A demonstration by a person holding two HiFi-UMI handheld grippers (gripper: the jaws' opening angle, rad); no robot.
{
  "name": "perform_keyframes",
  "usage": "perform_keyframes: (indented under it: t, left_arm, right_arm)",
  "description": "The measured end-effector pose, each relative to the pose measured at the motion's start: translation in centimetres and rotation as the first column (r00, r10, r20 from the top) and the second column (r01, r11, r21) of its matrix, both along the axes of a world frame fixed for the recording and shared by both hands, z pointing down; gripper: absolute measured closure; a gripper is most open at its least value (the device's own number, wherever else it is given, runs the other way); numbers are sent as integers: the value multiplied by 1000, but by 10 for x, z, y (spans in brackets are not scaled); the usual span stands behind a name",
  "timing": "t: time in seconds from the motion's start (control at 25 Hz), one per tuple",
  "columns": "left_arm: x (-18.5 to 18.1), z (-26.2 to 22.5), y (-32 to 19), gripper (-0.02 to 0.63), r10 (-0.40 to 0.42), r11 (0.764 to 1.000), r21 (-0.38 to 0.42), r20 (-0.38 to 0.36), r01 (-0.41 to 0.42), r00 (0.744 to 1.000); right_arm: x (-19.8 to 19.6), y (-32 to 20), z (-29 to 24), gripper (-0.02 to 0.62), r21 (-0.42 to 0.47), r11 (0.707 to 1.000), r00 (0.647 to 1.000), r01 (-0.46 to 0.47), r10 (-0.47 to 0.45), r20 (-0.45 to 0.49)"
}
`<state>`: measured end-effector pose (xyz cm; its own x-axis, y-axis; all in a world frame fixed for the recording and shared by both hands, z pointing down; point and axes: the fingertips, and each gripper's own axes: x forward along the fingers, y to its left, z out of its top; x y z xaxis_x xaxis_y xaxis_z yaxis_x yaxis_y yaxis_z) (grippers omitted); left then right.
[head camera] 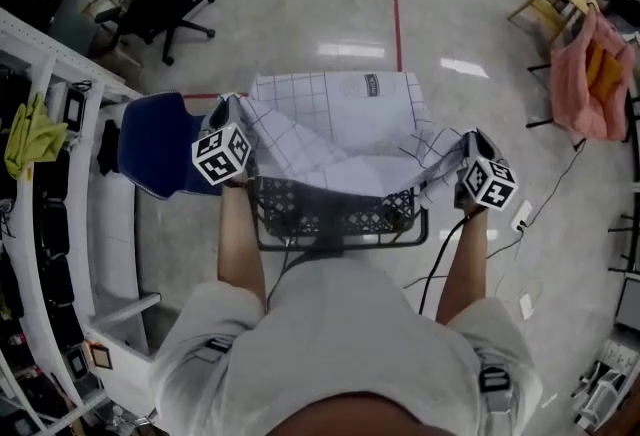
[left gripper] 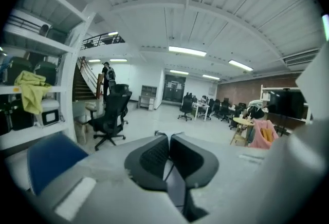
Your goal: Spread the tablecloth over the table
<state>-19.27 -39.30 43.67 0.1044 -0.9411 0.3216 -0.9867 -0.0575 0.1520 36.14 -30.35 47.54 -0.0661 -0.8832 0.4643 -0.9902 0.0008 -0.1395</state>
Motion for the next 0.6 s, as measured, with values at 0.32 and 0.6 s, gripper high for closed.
perform_keyframes:
  t: [0.32, 0.6]
  left_arm:
    - [24, -337, -67, 583, 11, 792, 606, 105, -73, 994]
    - [-39, -277, -26, 583, -67, 857, 515, 54, 30, 996]
  right_arm:
    - [1, -98, -345, 588, 647, 762, 993, 0, 76, -88]
    - [-4, -77, -312, 588, 604, 797, 994, 23, 48, -100]
